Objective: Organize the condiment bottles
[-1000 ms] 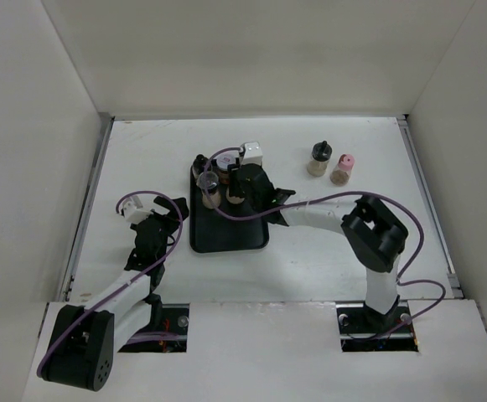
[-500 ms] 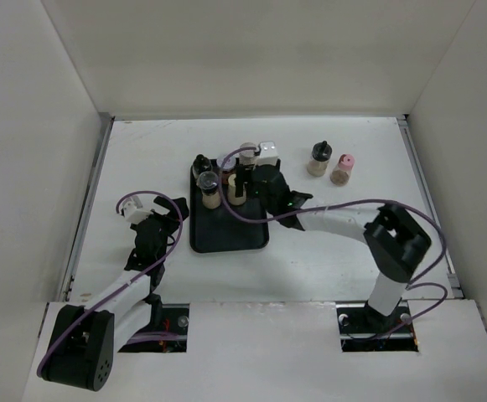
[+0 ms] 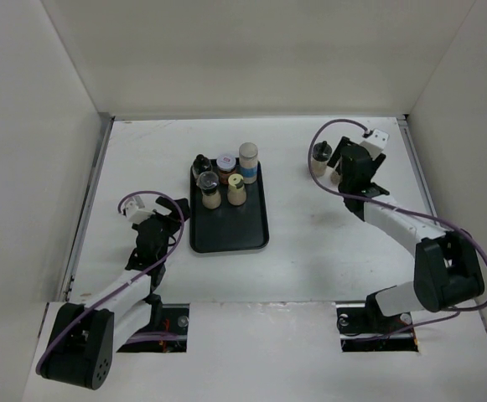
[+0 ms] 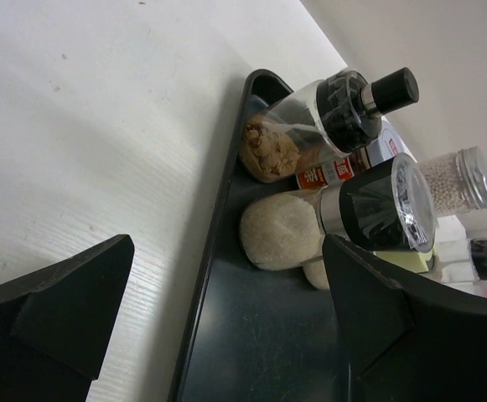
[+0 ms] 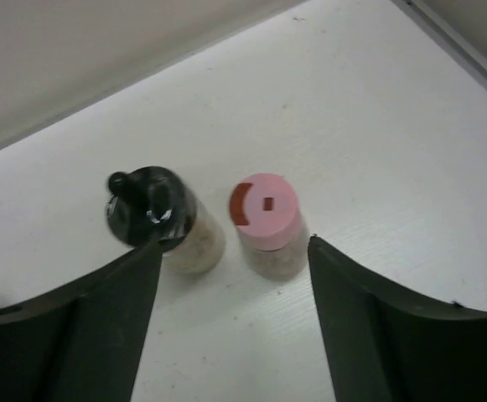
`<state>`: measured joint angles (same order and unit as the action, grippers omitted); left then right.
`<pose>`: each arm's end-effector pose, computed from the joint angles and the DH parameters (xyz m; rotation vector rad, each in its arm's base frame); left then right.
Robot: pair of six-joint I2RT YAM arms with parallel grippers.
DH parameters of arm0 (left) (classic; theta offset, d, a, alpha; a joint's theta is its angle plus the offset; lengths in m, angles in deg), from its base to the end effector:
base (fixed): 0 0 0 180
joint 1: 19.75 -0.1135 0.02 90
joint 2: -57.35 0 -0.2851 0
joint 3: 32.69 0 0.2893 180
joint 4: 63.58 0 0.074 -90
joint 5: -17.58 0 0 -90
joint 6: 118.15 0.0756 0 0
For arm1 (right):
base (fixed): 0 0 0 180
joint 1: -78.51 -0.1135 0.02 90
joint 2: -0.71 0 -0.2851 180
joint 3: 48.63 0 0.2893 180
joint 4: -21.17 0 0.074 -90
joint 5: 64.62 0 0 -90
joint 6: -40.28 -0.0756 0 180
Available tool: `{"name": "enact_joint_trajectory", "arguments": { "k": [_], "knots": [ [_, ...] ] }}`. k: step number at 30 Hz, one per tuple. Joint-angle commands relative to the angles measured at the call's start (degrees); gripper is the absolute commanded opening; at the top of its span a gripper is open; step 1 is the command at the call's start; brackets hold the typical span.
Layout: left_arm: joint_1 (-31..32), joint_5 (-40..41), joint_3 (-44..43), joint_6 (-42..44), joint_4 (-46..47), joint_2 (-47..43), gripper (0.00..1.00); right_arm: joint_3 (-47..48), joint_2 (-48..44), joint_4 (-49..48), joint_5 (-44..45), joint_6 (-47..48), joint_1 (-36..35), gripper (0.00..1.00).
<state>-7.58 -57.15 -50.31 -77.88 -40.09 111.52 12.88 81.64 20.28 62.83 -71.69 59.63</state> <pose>0.2277 -0.0287 0.1392 -0.7661 1.6535 -0.5322 0.3697 0.0778 0.2563 0.4807 1.7631 -0.1182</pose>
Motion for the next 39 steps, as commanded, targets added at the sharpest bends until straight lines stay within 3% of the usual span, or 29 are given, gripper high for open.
{"name": "enact_joint_trajectory", "arguments": {
  "k": [1,6,17,24,29,33,39],
  "knots": [
    [0.62,0.37,-1.64,0.51,3.12,0.14,1.00,1.70,1.68,1.70,0.97,0.62,3.35,0.83],
    [0.62,0.46,-1.38,0.52,3.47,-0.03,1.00,6.09,7.48,1.96,-8.61,0.53,6.88,0.85],
    [0.80,0.47,-1.73,0.69,3.56,1.02,1.00,10.31,15.22,0.29,-12.05,1.14,7.93,0.78],
    [0.45,0.46,-1.47,0.69,3.56,0.15,1.00,11.63,18.56,-0.15,-8.72,1.76,8.90,0.65],
    [0.36,0.29,-1.30,0.69,3.56,0.06,1.00,10.50,17.26,-0.23,-7.57,0.80,8.90,0.45],
    [0.45,0.73,-1.38,0.78,3.56,0.05,1.00,4.53,9.53,-0.76,-4.32,0.10,5.04,0.41],
    [0.89,1.08,-1.91,0.43,4.26,1.63,1.00,-1.99,1.17,0.64,-2.47,-2.19,-8.92,0.41]
  ]
}}
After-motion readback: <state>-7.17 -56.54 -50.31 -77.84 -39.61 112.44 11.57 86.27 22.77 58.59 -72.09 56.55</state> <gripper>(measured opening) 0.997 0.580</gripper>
